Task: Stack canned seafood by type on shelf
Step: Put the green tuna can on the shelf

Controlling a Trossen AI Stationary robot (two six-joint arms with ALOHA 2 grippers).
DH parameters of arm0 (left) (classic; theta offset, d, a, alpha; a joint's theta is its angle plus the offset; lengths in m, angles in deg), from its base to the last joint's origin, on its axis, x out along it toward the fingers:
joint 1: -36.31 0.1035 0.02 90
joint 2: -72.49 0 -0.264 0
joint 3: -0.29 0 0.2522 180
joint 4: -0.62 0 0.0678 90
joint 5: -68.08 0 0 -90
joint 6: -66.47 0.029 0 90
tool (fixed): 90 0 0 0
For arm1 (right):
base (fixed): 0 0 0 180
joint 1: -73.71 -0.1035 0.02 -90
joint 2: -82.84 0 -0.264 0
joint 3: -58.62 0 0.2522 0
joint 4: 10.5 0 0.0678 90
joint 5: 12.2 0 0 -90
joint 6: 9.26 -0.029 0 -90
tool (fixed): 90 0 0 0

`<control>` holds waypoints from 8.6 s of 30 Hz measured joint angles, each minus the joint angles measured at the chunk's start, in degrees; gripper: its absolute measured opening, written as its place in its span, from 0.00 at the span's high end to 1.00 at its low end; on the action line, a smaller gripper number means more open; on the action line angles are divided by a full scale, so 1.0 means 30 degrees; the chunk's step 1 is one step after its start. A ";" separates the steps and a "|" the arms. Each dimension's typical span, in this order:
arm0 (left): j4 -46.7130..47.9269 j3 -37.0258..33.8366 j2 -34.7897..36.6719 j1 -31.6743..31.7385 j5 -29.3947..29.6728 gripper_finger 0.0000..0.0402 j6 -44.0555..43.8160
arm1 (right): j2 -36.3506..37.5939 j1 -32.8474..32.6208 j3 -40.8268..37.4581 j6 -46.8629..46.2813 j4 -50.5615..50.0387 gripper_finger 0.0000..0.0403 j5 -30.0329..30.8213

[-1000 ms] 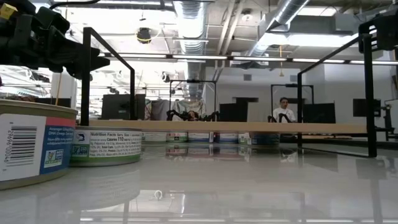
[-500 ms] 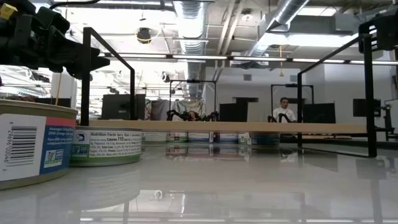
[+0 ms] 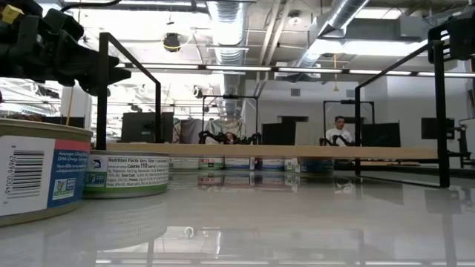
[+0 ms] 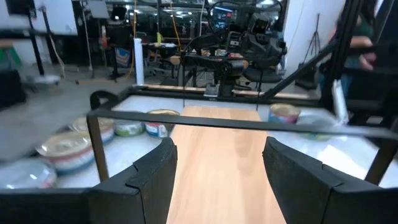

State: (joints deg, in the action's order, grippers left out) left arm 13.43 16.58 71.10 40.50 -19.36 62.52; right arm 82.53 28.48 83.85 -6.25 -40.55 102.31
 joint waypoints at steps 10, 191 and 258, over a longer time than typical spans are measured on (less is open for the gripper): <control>-0.0562 0.0000 -0.0002 -0.0007 -0.0140 0.43 -0.2567 | 0.0001 -0.0002 0.0007 -0.0007 -0.0003 0.47 -0.0003; 0.3403 0.4881 -0.2401 -0.0007 0.4662 0.43 -0.0881 | -3.6761 2.9901 2.3940 -0.4204 -1.3409 0.60 -0.8535; 0.3491 0.4867 -0.2401 -0.0007 0.3883 0.43 -0.0903 | -3.5612 3.0291 2.3175 -0.1683 -1.3502 0.64 -0.8257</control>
State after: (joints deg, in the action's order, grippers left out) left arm 23.90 31.18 63.89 40.48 -7.71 59.82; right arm -24.30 119.35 153.37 -11.30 -81.05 77.53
